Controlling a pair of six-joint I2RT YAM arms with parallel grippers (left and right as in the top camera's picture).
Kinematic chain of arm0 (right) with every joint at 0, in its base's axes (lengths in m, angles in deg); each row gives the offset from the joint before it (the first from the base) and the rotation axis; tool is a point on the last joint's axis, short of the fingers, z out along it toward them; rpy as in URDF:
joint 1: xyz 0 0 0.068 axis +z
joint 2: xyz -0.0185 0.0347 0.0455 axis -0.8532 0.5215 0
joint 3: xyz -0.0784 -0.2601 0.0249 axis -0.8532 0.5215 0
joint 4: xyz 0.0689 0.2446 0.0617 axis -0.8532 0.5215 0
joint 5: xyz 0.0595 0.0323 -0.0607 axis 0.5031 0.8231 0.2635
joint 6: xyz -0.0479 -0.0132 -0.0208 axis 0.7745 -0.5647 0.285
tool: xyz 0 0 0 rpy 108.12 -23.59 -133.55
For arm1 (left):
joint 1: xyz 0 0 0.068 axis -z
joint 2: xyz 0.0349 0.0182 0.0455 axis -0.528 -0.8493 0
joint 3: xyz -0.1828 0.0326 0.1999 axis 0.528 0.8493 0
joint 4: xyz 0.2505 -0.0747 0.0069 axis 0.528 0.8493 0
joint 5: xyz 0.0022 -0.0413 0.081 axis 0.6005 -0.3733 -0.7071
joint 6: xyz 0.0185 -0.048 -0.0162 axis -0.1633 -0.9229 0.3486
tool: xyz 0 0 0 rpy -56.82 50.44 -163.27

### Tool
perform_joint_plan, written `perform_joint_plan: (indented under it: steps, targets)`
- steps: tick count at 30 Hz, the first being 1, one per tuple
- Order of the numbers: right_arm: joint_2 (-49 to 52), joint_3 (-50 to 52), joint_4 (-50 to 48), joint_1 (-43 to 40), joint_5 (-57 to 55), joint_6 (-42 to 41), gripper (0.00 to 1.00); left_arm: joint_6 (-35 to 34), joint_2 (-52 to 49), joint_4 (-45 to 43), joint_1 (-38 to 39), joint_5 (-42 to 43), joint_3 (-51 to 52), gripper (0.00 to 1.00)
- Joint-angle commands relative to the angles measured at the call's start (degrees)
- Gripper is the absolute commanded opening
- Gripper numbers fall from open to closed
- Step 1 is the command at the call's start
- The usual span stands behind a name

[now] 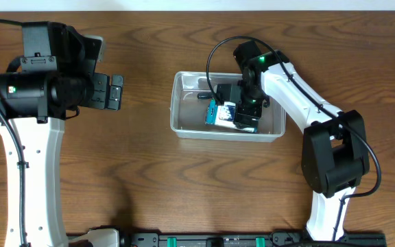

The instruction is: Pack container

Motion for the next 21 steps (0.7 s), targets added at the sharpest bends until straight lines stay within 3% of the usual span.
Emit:
perform_joint_plan:
  steps: [1, 7, 17, 21]
  targets:
    - [-0.5, 0.1, -0.6, 0.2, 0.3, 0.3, 0.99, -0.3, 0.3, 0.0, 0.2, -0.7, -0.3, 0.98]
    - [-0.7, -3.1, -1.2, 0.3, 0.3, -3.5, 0.99, -0.3, 0.3, 0.0, 0.2, -0.7, -0.3, 0.98]
    - [-6.7, -26.2, 3.2, -1.1, -4.1, -15.7, 0.99, -0.3, 0.3, 0.0, 0.2, -0.7, -0.3, 0.98]
    - [-12.2, -29.1, 6.1, -4.8, -6.1, -19.0, 0.99, -0.3, 0.3, 0.0, 0.2, -0.7, -0.3, 0.98]
